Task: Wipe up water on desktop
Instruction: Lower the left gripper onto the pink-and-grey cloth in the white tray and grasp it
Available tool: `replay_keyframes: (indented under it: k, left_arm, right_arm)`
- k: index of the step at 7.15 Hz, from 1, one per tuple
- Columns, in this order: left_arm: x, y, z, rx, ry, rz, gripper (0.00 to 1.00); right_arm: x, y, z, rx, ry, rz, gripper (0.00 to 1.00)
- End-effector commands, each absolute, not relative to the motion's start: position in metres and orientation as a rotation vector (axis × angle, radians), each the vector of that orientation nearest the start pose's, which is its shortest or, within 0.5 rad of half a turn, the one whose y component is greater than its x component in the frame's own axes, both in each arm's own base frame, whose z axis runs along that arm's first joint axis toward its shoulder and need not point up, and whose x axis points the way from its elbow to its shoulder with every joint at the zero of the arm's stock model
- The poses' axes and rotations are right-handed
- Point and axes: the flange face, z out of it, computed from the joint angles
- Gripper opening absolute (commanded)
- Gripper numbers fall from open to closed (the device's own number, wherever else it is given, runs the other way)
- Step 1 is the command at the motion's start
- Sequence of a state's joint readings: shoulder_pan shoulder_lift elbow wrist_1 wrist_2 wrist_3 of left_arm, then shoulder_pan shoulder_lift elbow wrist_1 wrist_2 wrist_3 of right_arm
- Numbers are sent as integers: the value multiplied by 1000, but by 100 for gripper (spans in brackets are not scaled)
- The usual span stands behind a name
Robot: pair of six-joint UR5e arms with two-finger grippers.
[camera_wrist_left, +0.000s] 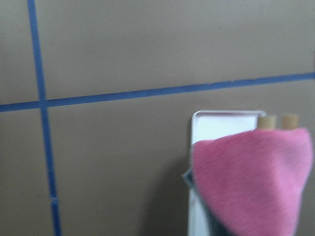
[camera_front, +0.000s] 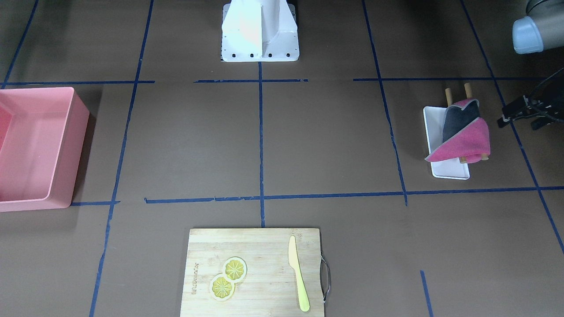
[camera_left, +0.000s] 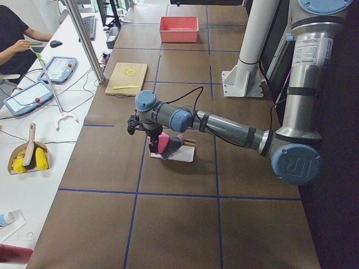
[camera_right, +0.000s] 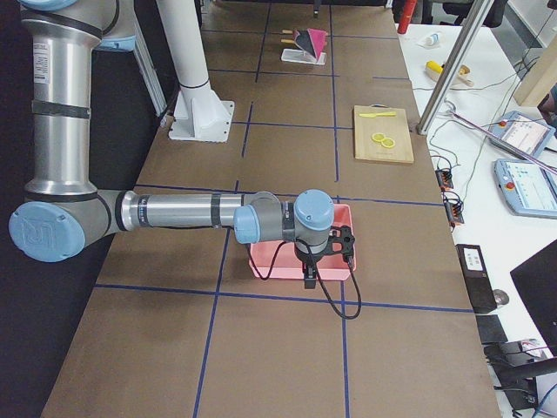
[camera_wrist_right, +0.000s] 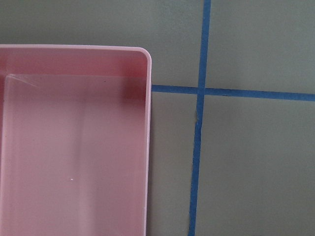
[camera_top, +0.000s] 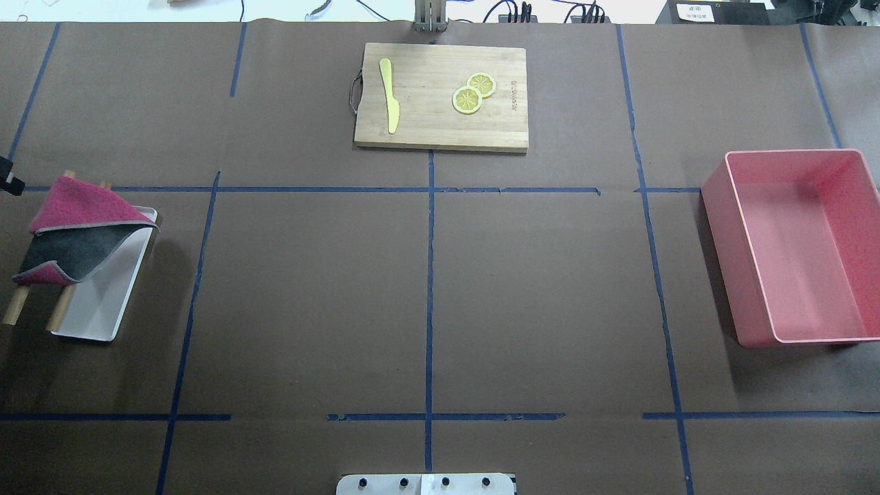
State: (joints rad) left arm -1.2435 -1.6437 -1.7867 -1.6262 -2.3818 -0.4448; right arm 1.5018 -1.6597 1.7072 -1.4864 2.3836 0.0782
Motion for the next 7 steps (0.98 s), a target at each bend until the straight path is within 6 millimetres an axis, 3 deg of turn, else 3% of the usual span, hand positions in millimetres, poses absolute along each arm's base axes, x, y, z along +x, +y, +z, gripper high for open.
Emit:
replay_keyframes:
  k: [1,4,6,7]
  left_arm:
    - [152,-514,498,-29,816,12,98]
    - [170,-510,500,-50,819,39,82]
    - [171,-511,500,-52,819,39,68]
    - [173,-511,499,-51,820,43,54]
  right_arm:
    - [29,-465,622,65,-819,-45,100]
    - [29,-465,623,63,-819,-44,100]
    - [29,-464,624,60,-819,-43,100]
    - [29,-465,623,62,-819,-44,100]
